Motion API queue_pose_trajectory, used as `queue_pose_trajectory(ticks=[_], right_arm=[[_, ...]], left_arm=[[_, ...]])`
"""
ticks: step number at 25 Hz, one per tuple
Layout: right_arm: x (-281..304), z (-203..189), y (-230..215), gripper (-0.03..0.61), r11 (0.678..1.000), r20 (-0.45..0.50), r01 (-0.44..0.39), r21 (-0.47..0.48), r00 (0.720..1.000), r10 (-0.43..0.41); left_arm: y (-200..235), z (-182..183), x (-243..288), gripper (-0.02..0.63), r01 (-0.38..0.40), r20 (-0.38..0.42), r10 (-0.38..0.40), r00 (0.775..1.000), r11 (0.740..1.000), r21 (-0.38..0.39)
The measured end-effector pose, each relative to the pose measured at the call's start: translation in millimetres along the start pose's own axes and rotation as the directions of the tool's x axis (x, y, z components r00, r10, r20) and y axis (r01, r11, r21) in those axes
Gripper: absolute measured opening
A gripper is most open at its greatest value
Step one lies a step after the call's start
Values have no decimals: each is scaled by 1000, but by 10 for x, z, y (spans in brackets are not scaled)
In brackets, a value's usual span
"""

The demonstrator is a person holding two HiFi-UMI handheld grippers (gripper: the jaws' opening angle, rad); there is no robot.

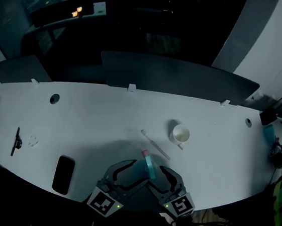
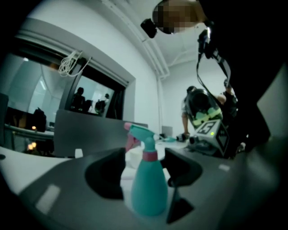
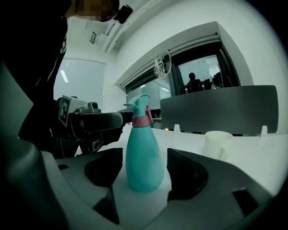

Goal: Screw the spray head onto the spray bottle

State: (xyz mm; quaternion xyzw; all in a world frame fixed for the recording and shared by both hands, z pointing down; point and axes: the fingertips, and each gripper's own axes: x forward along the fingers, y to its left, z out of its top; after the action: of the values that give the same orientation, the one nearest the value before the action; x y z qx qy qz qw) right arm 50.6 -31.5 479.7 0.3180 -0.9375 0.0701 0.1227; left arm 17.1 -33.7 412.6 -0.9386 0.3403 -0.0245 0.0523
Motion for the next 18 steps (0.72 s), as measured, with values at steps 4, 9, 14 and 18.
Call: queue_pose_trajectory(ticks=[4,9,14,18], right_arm=[[-101,179,-67,45,998,51,38,-57,998,-35],[-190,291,-94,5,998,93,20,-59,996,-15],[-214,220,24,5,998,79,26,-56,997,-21],[-250,202,164,5,993,83,80,-83,994,-73]], left_arm=[[119,-11,-239,5,-150,-50,146,988,986,-69],[112,-58,-442,3,-283,-77,277,958,956,-84],[-2,-87,-585,3,-334,-82,329,941,940,-74],[-85,-80,-676,3,-350,-75,344,936,933,-80]])
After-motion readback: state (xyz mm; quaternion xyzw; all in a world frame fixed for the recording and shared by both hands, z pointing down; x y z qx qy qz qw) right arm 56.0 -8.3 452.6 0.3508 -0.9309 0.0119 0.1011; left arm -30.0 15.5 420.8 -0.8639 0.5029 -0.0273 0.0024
